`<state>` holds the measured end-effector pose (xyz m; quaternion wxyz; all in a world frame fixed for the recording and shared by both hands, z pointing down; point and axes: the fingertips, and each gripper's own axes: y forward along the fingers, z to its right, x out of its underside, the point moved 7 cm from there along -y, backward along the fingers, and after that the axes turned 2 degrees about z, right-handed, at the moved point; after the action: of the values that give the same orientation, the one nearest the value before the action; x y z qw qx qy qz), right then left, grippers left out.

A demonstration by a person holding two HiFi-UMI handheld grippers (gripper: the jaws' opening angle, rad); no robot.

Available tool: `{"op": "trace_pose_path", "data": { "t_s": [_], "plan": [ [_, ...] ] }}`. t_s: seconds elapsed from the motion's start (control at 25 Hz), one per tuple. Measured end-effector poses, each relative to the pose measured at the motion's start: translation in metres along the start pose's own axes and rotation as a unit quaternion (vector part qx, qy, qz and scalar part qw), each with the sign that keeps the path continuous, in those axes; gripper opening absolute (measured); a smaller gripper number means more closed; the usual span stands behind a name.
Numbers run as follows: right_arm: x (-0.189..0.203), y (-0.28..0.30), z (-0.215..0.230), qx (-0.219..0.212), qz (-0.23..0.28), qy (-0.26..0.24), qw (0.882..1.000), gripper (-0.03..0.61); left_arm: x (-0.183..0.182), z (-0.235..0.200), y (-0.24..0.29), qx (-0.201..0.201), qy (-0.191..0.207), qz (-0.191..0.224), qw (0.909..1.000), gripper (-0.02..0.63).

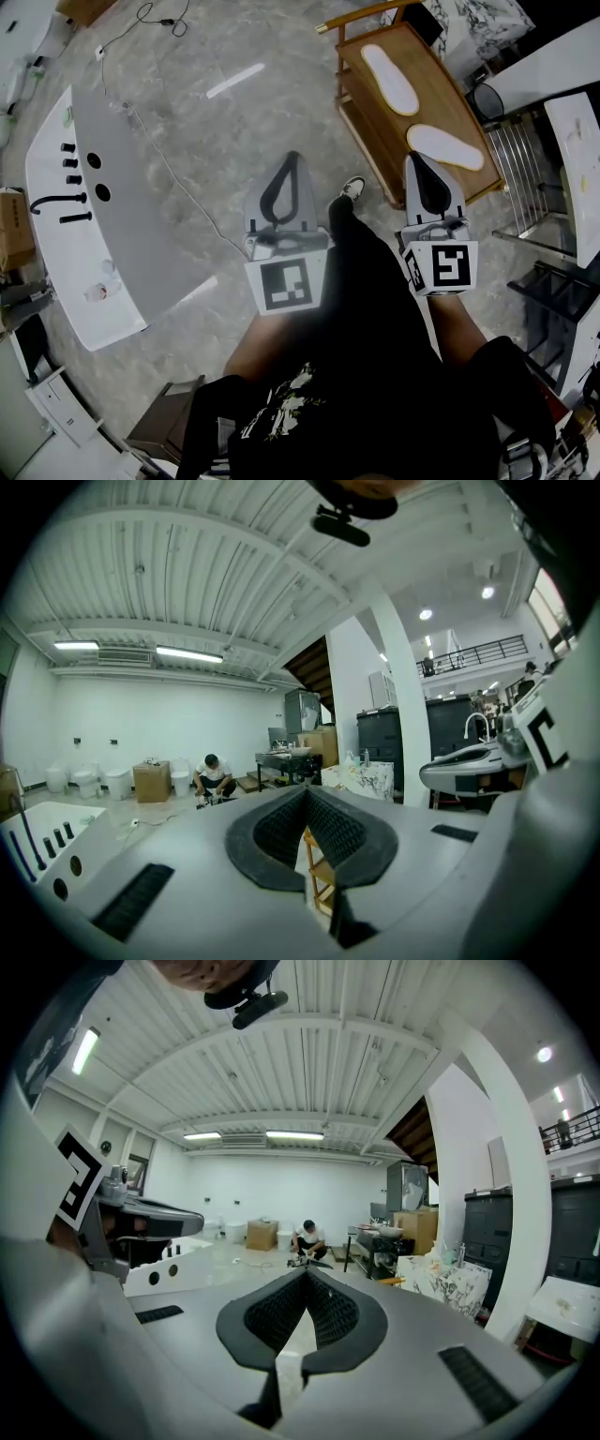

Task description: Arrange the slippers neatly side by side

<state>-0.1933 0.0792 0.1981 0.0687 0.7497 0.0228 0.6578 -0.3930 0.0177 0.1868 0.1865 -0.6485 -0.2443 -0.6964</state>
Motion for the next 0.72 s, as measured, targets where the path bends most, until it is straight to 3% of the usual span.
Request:
{"op": "trace_pose_path", "data": {
  "t_s": [0.4, 0.72],
  "plan": [
    [0.017, 0.021, 0.031, 0.045, -0.018, 0.040, 0.998, -0.002, 0.005, 0.007, 0.049, 0.039, 0.008, -0.022, 0.9990, 0.002],
    [0.012, 0.051, 0.066, 0.068, -0.013, 0.042, 0.997, -0.002, -0.006, 0.010, 0.100, 0.061, 0.014, -0.018, 0.9979, 0.002]
  ]
}}
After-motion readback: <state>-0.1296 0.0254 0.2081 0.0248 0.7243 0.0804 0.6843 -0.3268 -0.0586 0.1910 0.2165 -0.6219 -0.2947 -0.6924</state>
